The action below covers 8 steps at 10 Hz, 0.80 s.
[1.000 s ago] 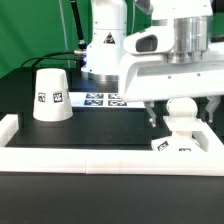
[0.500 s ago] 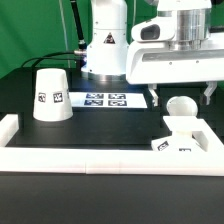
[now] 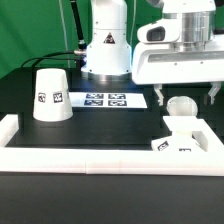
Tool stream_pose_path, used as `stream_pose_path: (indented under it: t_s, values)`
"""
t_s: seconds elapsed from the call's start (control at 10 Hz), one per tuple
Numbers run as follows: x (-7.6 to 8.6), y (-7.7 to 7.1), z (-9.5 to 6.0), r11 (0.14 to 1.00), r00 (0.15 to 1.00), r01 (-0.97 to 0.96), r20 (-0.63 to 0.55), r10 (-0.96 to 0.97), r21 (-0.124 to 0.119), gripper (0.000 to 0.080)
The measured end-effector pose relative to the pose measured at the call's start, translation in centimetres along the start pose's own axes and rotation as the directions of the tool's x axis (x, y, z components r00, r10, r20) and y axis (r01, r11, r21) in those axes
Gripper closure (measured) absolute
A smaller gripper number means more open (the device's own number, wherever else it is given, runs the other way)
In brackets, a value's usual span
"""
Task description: Assemble lamp
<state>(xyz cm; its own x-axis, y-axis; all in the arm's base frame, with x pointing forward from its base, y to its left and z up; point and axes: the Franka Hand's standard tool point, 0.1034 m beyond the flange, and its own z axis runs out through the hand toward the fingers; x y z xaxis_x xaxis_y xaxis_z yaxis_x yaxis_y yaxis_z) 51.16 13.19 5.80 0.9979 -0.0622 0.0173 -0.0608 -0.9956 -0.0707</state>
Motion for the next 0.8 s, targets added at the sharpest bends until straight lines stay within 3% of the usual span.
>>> stream_pose_path:
  t_s: [0.3,0.5,0.8]
  values:
    - [-2.1,-0.7,1.1,1.000,1.000,0.026,0.014,-0.026,-0.005,0.0101]
    - [-1.8,-0.6,0.9,1.000,0.999,0.028,0.034,-0.028,-0.008,0.0101]
    - [-2.8,-0.1,1.0,0.999,0.977,0.031,0.210,-0.024,-0.035,0.0101]
